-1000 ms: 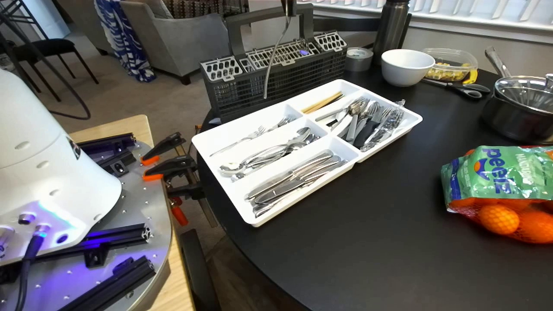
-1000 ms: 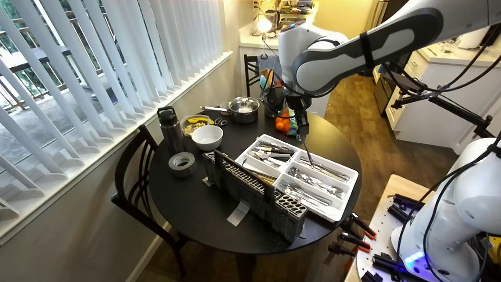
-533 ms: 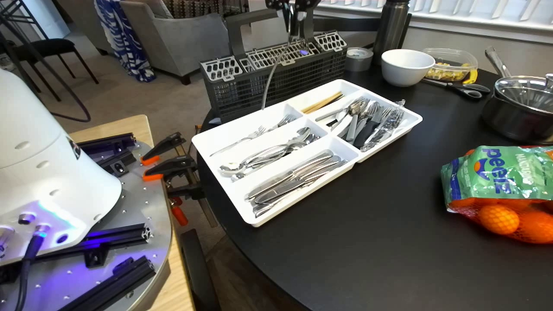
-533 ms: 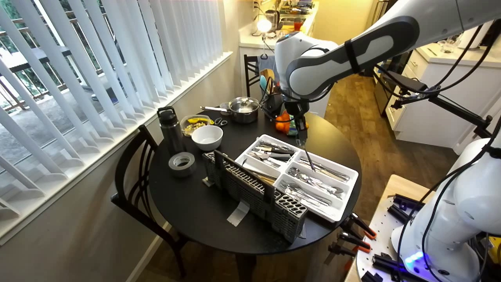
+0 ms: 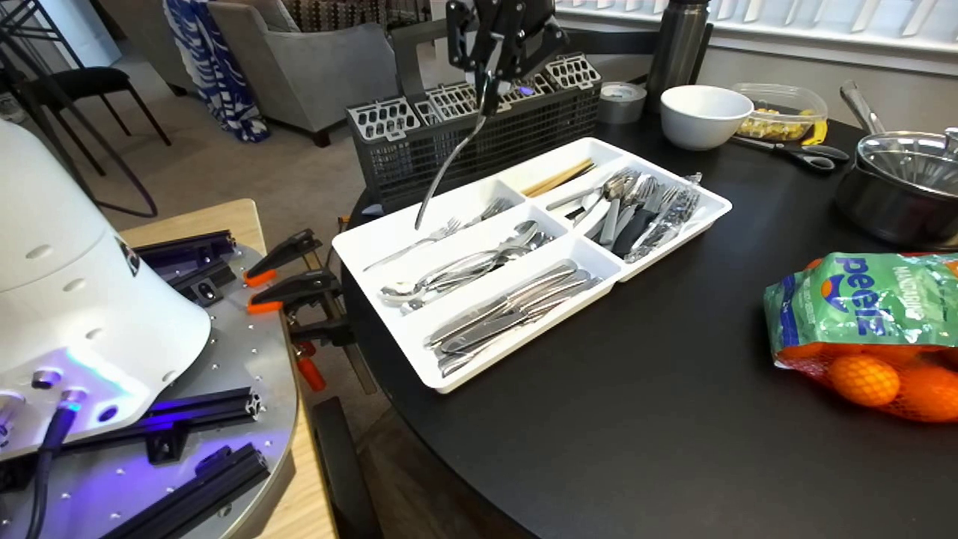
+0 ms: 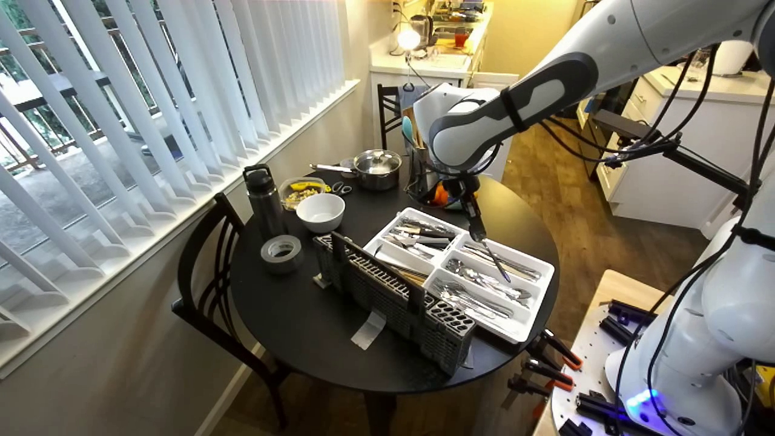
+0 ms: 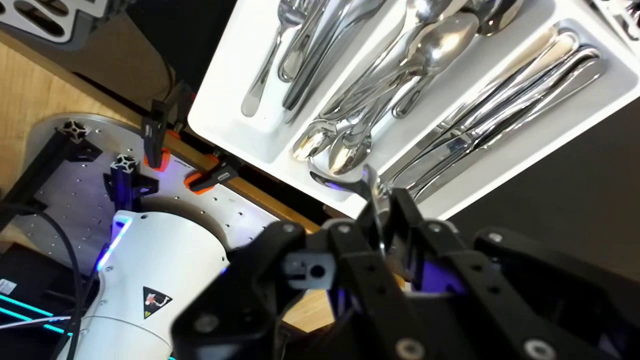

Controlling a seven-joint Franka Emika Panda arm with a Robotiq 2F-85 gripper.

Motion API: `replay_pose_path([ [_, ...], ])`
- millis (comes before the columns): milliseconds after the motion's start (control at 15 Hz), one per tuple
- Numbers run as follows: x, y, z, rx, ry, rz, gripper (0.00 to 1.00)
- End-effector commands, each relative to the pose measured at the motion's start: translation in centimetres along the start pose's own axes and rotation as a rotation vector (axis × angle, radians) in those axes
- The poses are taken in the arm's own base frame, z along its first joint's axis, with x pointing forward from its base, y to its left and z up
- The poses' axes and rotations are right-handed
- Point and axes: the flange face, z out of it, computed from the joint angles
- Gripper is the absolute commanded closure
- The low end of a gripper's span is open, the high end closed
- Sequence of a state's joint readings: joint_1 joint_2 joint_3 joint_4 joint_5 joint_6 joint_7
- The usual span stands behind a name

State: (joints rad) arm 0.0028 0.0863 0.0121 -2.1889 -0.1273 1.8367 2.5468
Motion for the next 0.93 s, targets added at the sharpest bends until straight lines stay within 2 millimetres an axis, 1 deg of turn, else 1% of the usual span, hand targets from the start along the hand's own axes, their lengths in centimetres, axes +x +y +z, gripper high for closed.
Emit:
replay_pose_path([
  [0,-0.5,-1.4,0.8,-0.007,0.041,0.007,0.98],
  [133,-0.7,-2.1,1.4,-0.002,0.049,0.005,0.98],
  [467,-1.6,-3.7,3.9,0.008,0.152,0.003,0.98],
  [667,-2.7,-4.3,4.9,0.01,0.153,-0.009,0.98],
  [867,-4.0,-4.6,5.5,0.004,0.149,-0.011,0.98],
])
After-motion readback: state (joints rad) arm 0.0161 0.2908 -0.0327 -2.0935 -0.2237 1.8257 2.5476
